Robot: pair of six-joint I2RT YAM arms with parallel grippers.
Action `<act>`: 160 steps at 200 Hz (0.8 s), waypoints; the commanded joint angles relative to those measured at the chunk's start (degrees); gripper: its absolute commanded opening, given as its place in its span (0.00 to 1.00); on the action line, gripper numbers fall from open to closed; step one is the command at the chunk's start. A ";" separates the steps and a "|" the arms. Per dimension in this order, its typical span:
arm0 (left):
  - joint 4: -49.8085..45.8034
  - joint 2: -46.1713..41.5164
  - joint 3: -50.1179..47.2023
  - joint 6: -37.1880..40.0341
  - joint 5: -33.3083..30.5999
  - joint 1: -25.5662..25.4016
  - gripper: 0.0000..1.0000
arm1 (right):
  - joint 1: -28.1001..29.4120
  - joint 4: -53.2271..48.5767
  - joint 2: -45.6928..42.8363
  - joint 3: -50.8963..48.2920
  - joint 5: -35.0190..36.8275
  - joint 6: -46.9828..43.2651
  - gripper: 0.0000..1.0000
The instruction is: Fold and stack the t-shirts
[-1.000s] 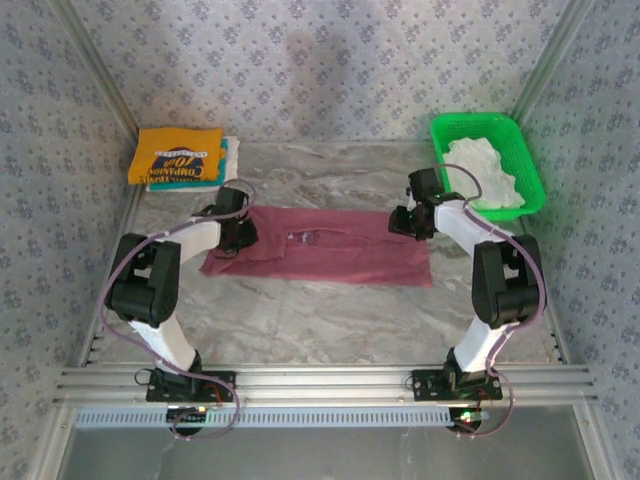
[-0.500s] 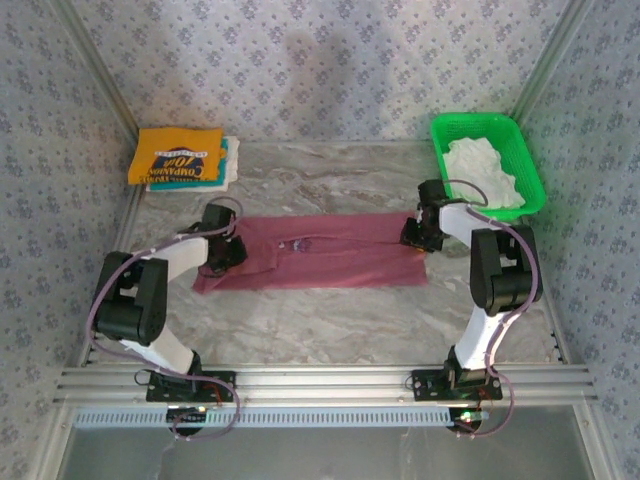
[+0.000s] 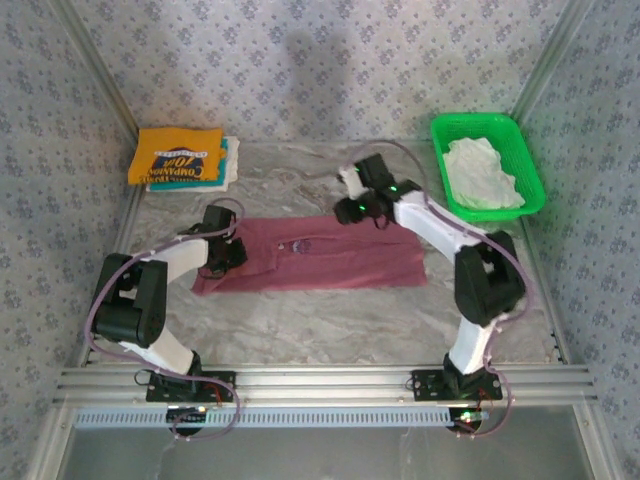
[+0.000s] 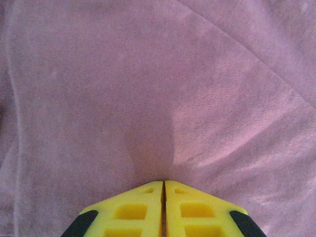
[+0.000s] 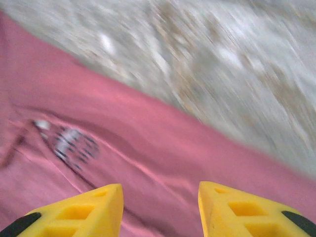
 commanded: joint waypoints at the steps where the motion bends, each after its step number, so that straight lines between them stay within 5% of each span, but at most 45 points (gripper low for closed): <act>1: -1.77 -0.96 0.00 0.82 -1.42 -0.19 0.10 | 3.98 -7.69 8.14 6.71 -0.80 -10.88 0.47; 92: -1.71 -0.54 0.54 1.11 -0.75 -0.19 0.10 | 7.76 -12.50 22.16 17.93 -0.88 -21.36 0.52; 160: -1.06 0.74 0.95 0.56 -0.35 -0.14 0.10 | 7.66 -12.65 23.27 16.19 -2.90 -23.44 0.30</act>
